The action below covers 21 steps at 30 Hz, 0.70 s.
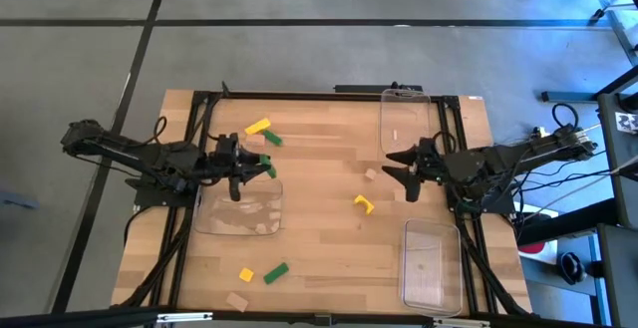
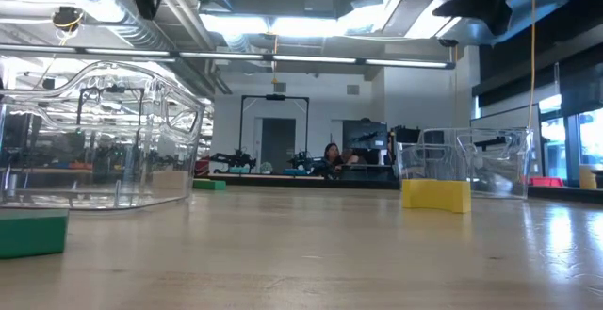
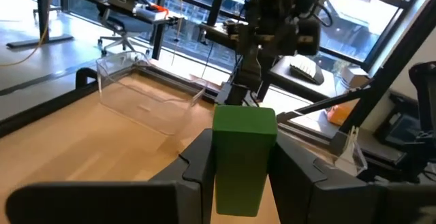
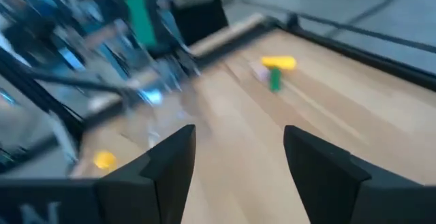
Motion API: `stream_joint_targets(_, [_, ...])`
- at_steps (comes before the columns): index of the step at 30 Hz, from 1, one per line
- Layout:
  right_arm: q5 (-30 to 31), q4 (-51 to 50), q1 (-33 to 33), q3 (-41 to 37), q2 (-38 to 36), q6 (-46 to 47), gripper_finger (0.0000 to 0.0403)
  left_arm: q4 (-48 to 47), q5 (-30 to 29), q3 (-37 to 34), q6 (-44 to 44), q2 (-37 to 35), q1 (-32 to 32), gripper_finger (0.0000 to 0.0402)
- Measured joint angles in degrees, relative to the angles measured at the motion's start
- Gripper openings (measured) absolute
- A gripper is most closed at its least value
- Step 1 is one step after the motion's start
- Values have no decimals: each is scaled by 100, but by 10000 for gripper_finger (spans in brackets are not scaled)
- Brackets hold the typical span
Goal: Sort & place blocks by color
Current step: Put the right green block into the left transparent bin
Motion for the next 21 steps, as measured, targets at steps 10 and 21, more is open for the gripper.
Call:
stream_joint_targets(10, [-290, 1017, -3, -98, -105, -474, 225, 2, 63, 0, 34, 2, -4, 94])
stream_joint_targets(21, [-270, 915, -7, -96, -99, -467, 225, -4684, 1354, 1756, -1281, 796, -2, 94])
